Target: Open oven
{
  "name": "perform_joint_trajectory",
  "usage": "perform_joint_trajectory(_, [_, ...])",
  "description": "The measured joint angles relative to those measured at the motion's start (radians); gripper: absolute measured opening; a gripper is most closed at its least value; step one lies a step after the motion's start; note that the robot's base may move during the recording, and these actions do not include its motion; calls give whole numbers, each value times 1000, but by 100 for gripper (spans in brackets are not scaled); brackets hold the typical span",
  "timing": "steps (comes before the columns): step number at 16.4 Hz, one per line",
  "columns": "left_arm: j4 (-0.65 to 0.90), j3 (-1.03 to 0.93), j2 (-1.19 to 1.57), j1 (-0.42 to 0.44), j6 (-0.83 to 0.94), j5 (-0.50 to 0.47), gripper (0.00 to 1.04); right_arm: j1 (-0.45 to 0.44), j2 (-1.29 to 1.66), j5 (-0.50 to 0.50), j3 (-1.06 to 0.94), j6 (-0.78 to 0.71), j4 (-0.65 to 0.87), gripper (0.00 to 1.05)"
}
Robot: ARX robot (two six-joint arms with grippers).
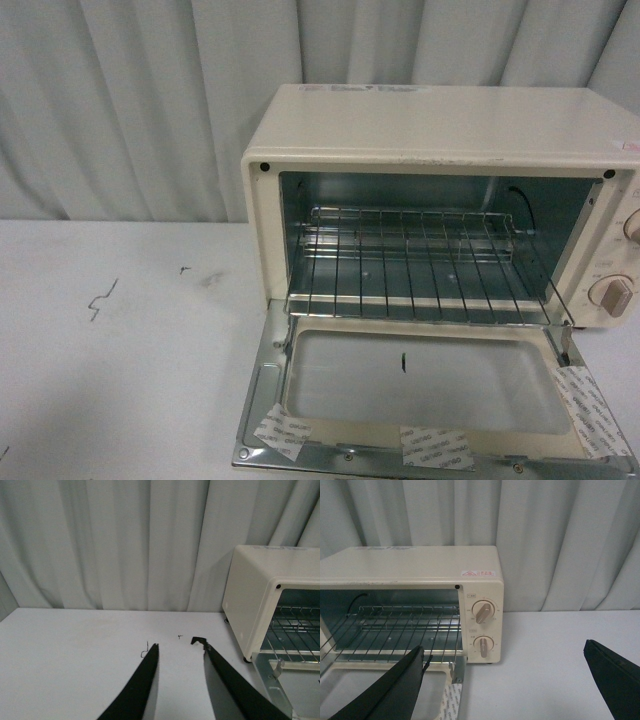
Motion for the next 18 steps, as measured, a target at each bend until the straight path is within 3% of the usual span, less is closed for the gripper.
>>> perform_joint_trajectory(5, [0,0,0,0,0,0,94,0,0,0,0,0,0,98])
perform_joint_trajectory(6, [0,0,0,0,1,0,100,0,0,0,0,0,0,98])
perform_joint_trajectory(18, [0,0,0,0,0,0,98,0,1,0,0,0,0,98])
